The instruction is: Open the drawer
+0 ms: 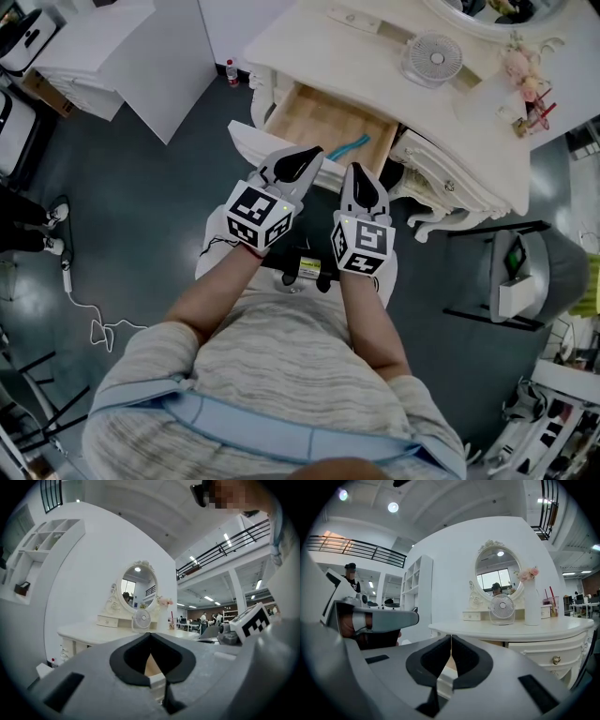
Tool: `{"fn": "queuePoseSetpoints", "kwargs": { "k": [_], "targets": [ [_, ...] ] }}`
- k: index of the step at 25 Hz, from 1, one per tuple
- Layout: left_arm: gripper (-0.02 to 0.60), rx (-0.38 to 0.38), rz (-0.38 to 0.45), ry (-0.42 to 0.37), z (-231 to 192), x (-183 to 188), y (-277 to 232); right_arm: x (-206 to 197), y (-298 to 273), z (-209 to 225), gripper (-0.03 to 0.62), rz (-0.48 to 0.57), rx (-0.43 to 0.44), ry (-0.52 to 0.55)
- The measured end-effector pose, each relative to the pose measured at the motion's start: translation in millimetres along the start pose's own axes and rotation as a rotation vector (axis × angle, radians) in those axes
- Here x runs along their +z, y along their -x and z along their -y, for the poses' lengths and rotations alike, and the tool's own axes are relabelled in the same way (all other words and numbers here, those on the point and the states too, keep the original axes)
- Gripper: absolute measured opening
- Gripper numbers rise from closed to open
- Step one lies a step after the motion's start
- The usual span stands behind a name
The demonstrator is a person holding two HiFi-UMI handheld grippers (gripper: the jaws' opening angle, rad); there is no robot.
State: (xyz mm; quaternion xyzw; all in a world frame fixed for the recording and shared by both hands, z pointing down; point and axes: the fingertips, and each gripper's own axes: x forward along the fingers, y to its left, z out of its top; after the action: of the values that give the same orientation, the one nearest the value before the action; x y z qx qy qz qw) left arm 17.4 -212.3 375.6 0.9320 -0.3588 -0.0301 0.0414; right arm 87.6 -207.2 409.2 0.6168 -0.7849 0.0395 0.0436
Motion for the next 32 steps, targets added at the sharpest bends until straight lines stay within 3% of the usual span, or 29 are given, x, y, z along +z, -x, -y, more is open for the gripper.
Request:
{"fn": "queuePoseSetpoints", "kwargs": {
  "k": [4,11,32],
  "targets": [
    [0.014,0.039,0.006,0.027,-4.1,-8.7,-1.2,0.0,-0.1,-2.2,0.011,0.000,0.012,0.003],
    [0.014,0.008,-0.020,-0.038,6.1,-16.2,2.0,-0.2,-1.3,-6.1,0.009,-0.004,0.033,0.002],
    [0.014,0.003,-0.013,-0.065,5.4,-16.0,2.0,-3.4,-1.7,-8.6,0.008,-0.027,0.040,-0.006]
  ]
}}
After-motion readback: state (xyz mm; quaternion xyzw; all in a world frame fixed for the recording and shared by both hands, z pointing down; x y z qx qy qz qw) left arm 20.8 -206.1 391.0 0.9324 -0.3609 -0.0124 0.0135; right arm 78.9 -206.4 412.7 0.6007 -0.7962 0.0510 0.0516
